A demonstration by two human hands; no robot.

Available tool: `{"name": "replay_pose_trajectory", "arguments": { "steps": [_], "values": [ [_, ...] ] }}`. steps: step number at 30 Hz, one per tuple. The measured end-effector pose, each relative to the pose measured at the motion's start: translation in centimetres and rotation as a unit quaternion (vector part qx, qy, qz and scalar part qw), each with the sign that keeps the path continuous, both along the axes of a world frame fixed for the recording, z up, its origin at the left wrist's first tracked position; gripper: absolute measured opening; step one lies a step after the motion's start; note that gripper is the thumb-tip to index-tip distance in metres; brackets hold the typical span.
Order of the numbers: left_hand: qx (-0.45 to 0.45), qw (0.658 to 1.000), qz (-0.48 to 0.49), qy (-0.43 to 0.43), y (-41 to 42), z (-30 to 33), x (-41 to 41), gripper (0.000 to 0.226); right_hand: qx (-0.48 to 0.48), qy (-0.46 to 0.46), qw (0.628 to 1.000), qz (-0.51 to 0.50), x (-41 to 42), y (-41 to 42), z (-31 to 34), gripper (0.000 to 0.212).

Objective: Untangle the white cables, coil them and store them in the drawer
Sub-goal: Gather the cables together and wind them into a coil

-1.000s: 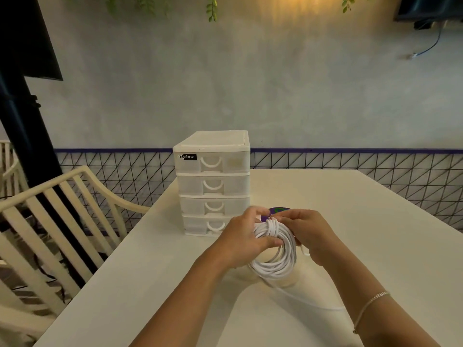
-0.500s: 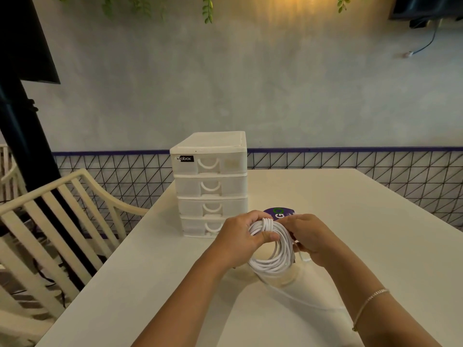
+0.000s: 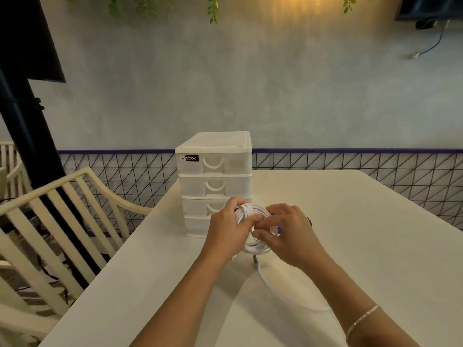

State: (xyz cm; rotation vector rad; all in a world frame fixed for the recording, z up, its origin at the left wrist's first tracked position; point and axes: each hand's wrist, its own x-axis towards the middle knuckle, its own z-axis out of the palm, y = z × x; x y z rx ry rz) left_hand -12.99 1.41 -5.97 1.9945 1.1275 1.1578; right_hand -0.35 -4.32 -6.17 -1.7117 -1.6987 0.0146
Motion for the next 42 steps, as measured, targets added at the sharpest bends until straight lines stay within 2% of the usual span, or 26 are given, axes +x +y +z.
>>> {"name": "replay_pose_trajectory", "arguments": {
  "steps": [7, 12, 14, 17, 19, 21, 22, 25, 28, 30, 31, 33, 35, 37, 40, 42],
  "values": [
    [-0.054, 0.997, -0.011, -0.047, -0.1, -0.3, 0.5, 0.03, -0.041, -0.069, 0.994, -0.073, -1.4, -0.2, 0.0, 0.027],
    [-0.056, 0.996, -0.016, -0.071, -0.4, -0.4, 0.7, 0.031, -0.07, -0.07, 0.992, -0.082, -1.3, -0.1, 0.0, 0.027],
    [-0.061, 0.995, -0.026, -0.076, -0.3, -0.5, 0.8, 0.031, -0.077, -0.029, 0.994, -0.076, -1.4, -0.1, 0.1, 0.033],
    [-0.07, 0.993, -0.044, -0.083, -0.2, -0.5, 0.8, 0.03, -0.046, 0.026, 0.997, -0.054, -1.4, 0.0, 0.1, 0.065],
    [-0.07, 0.993, -0.056, -0.082, 0.1, -0.4, 0.5, 0.031, -0.037, 0.067, 0.997, -0.034, -1.1, 0.0, 0.2, 0.056],
    [-0.07, 0.991, -0.074, -0.084, 0.3, -0.3, 0.2, 0.034, -0.032, 0.139, 0.99, -0.004, -1.3, -0.5, 0.9, 0.02],
    [-0.072, 0.99, -0.088, -0.087, 0.4, -0.2, 0.0, 0.035, -0.027, 0.19, 0.981, 0.017, -1.4, -0.7, 1.4, 0.012],
    [-0.074, 0.986, -0.13, -0.078, 0.2, 0.2, -0.4, 0.044, -0.037, 0.351, 0.934, 0.053, -1.4, -1.2, 2.4, 0.006],
    [-0.081, 0.983, -0.155, -0.06, -0.2, 0.3, -0.6, 0.059, -0.073, 0.399, 0.914, 0.022, -0.7, -1.0, 2.4, 0.017],
    [-0.085, 0.983, -0.156, -0.051, -0.3, 0.3, -0.4, 0.053, -0.086, 0.418, 0.904, 0.014, -0.6, -1.0, 2.5, 0.016],
    [-0.085, 0.984, -0.152, -0.048, -0.3, 0.3, -0.4, 0.05, -0.084, 0.433, 0.897, 0.017, -0.5, -1.0, 2.6, 0.021],
    [-0.083, 0.986, -0.136, -0.055, -0.1, 0.5, -0.4, 0.044, -0.064, 0.481, 0.874, 0.017, -0.2, -1.0, 2.9, 0.022],
    [-0.088, 0.989, -0.108, -0.056, 0.3, 0.4, -0.8, 0.043, -0.032, 0.516, 0.856, 0.023, 0.4, -1.1, 3.4, 0.01],
    [-0.093, 0.99, -0.092, -0.055, 0.7, 0.2, -1.1, 0.039, 0.0, 0.549, 0.835, 0.036, 1.2, -1.4, 4.1, 0.006],
    [-0.085, 0.993, -0.084, -0.024, 0.8, 0.1, -1.1, 0.041, 0.005, 0.607, 0.789, 0.088, 2.2, -1.9, 4.6, 0.025],
    [-0.073, 0.995, -0.071, 0.009, 0.7, 0.1, -1.0, 0.045, 0.014, 0.609, 0.788, 0.093, 2.9, -2.2, 4.8, 0.02]
  ]
}}
